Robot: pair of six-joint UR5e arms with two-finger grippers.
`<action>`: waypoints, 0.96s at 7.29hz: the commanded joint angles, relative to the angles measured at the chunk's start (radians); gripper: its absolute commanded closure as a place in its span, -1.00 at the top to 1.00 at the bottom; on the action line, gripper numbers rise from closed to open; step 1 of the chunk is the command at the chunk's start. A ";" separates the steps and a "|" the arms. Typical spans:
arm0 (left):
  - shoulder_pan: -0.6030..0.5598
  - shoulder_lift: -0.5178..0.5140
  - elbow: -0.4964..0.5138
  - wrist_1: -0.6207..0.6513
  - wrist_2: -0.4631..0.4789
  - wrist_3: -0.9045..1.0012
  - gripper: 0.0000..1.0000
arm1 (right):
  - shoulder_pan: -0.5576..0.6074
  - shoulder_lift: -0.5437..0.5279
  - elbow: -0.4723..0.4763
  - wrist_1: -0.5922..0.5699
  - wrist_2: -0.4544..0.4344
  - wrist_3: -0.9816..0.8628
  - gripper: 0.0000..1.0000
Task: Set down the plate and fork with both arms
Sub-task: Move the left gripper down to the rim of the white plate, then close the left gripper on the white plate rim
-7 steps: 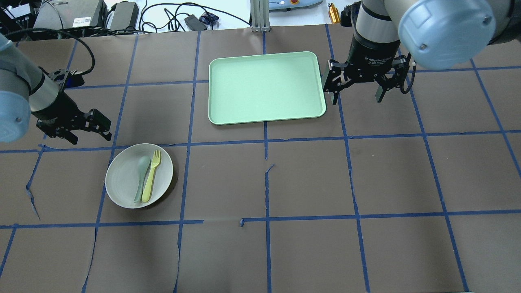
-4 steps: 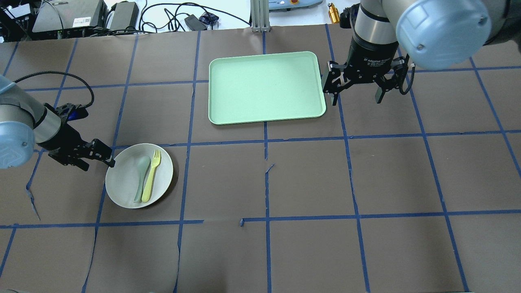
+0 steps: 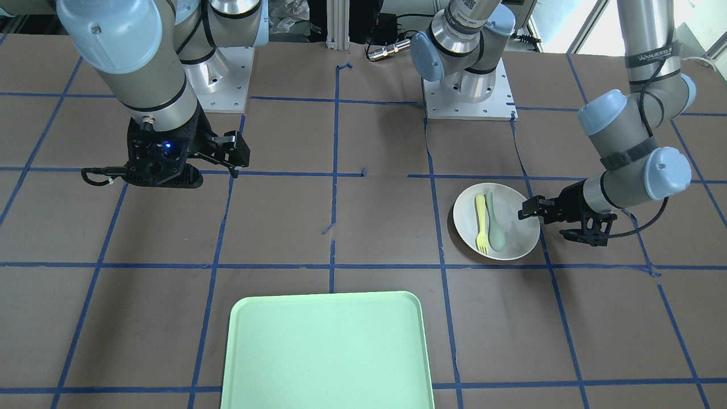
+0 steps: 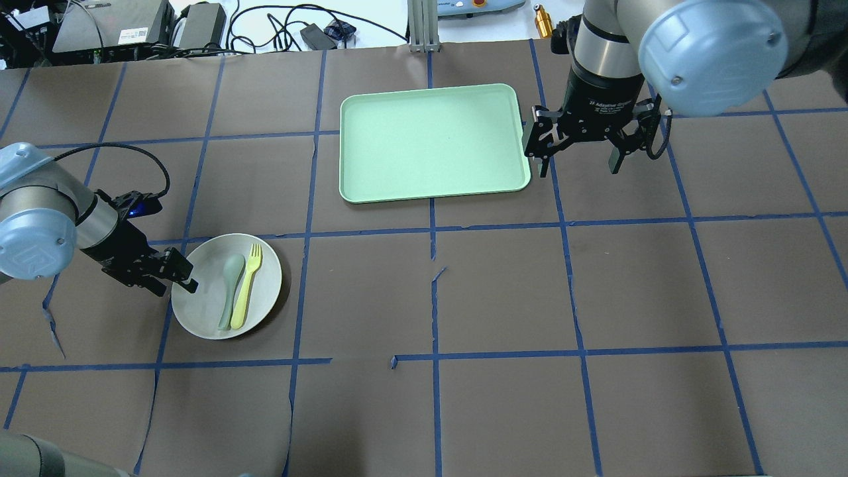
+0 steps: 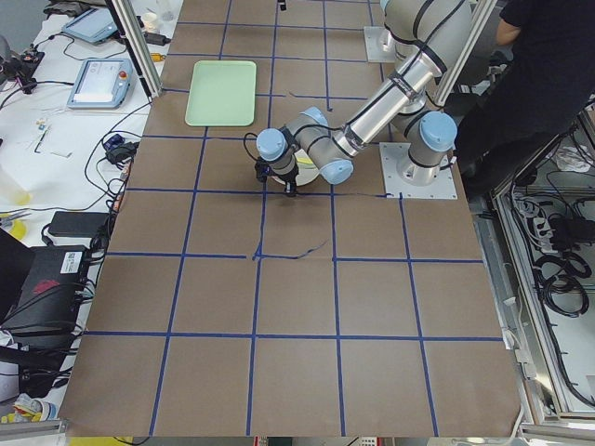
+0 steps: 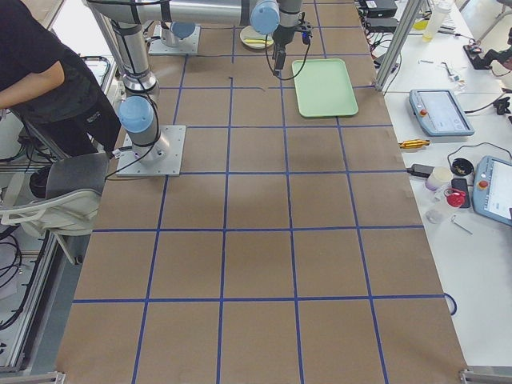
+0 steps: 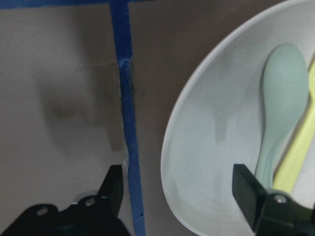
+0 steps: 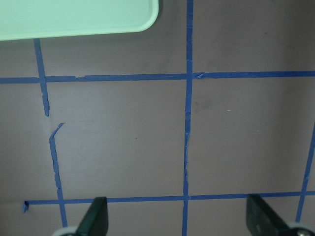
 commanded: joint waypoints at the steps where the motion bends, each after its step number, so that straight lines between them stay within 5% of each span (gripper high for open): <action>1: 0.000 -0.007 0.005 -0.002 0.004 0.002 -1.00 | 0.000 0.002 0.001 0.001 0.000 0.001 1.00; 4: -0.001 0.000 0.051 -0.025 -0.013 -0.009 -1.00 | 0.000 0.003 -0.001 -0.001 -0.002 0.000 1.00; 7: -0.015 0.002 0.267 -0.296 -0.169 -0.186 -1.00 | -0.002 0.002 -0.002 -0.003 -0.015 -0.002 1.00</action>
